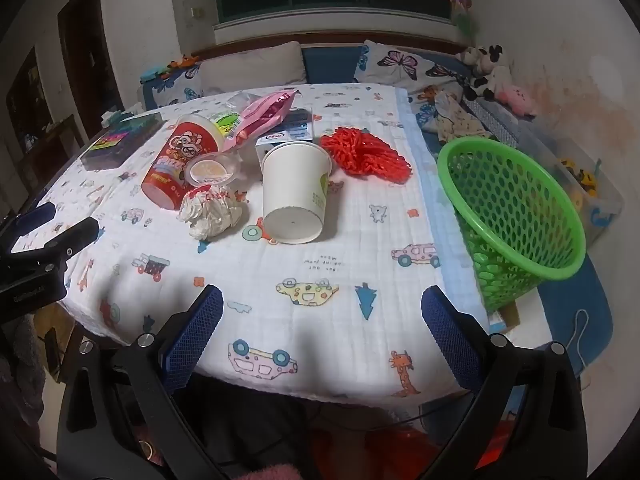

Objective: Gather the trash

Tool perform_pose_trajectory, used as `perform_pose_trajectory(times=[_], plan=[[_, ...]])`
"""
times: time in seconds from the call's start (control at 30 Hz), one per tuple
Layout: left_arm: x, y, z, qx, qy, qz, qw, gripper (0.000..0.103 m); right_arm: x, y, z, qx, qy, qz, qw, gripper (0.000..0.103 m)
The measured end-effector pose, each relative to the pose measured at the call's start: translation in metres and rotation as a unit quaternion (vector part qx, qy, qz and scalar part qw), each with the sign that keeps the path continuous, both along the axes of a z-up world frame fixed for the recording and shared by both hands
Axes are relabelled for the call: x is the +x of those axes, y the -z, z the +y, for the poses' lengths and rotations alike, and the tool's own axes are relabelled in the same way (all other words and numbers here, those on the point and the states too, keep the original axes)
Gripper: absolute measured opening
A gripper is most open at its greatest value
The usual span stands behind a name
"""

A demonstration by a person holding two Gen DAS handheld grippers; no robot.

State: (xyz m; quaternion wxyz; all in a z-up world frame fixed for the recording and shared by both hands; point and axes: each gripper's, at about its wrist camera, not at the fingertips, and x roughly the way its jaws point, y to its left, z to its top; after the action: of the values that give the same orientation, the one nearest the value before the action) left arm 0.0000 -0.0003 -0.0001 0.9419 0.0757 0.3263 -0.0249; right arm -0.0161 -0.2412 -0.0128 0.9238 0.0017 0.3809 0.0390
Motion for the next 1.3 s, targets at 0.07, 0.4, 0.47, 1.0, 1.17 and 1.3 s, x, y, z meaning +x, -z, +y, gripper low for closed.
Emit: perform_pose_trajectory(times=[0.07,0.4,0.47,1.0,1.17,1.3], plan=[[0.0003,0.0002,0.0003,-0.002,0.001,0.003,1.0,0.097,0.0003,-0.0001,-0.0006,0.004,0.001,0.002,1.0,0.099],[-0.001,0.0034,-0.0031,0.0,0.002,0.0,1.0,0.097,0.0008,-0.0005,-0.0005,0.007,-0.002,0.002,1.0,0.099],[-0.0015,0.004,-0.0031,-0.001,0.001,0.0,1.0,0.097,0.0041,-0.001,0.0005,0.006,-0.002,0.002,1.0,0.099],[0.0058,0.0011,-0.0028,-0.005,0.003,0.005,1.0,0.097,0.004,-0.0013,0.0006,0.009,-0.001,0.0,1.0,0.098],[0.006,0.0013,-0.0042,-0.002,0.001,0.004,1.0,0.097,0.0051,-0.0024,0.0013,0.012,-0.004,-0.001,1.0,0.098],[0.006,0.0024,-0.0053,-0.001,-0.001,0.004,1.0,0.097,0.0062,-0.0029,0.0,0.014,-0.004,-0.001,1.0,0.098]])
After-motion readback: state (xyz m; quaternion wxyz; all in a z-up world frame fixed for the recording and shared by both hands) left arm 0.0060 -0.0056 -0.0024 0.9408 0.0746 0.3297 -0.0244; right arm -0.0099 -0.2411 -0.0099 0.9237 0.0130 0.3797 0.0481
